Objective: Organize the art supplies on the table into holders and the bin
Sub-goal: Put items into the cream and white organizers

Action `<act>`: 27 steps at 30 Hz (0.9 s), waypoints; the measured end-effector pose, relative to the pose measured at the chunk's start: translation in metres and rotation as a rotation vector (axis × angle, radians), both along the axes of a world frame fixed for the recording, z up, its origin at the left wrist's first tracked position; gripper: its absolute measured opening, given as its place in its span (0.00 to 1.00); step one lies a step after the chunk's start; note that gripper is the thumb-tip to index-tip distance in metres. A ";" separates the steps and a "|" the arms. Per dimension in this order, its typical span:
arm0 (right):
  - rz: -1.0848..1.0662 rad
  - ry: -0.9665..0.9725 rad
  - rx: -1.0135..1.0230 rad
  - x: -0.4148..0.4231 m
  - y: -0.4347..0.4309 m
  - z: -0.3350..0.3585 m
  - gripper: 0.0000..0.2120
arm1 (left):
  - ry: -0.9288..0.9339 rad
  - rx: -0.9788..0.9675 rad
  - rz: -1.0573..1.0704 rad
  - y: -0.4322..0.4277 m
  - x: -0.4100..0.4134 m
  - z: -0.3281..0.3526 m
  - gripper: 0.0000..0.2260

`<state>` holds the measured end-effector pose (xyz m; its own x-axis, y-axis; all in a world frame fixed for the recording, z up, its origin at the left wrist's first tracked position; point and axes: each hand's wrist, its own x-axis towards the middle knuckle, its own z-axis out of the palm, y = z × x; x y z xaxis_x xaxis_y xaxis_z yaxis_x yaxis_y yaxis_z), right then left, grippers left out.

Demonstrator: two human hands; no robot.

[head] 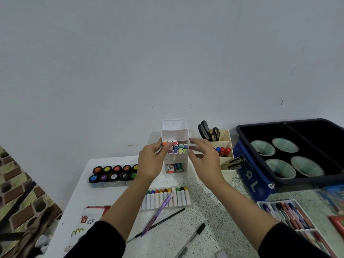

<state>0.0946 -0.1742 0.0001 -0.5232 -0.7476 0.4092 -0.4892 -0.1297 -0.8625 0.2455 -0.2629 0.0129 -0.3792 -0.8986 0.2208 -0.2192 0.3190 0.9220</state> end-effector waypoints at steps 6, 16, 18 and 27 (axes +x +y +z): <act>-0.098 -0.038 0.057 0.004 -0.009 0.005 0.08 | 0.073 0.058 -0.017 0.006 0.000 -0.003 0.06; -0.110 -0.251 0.156 -0.001 -0.029 0.019 0.15 | 0.099 0.085 -0.054 0.002 0.000 -0.002 0.04; -0.092 -0.240 0.159 -0.003 -0.026 0.019 0.14 | 0.088 0.088 -0.051 0.001 0.000 -0.001 0.04; -0.119 -0.320 0.185 0.002 -0.035 0.017 0.13 | 0.083 0.089 -0.060 0.004 0.001 0.002 0.05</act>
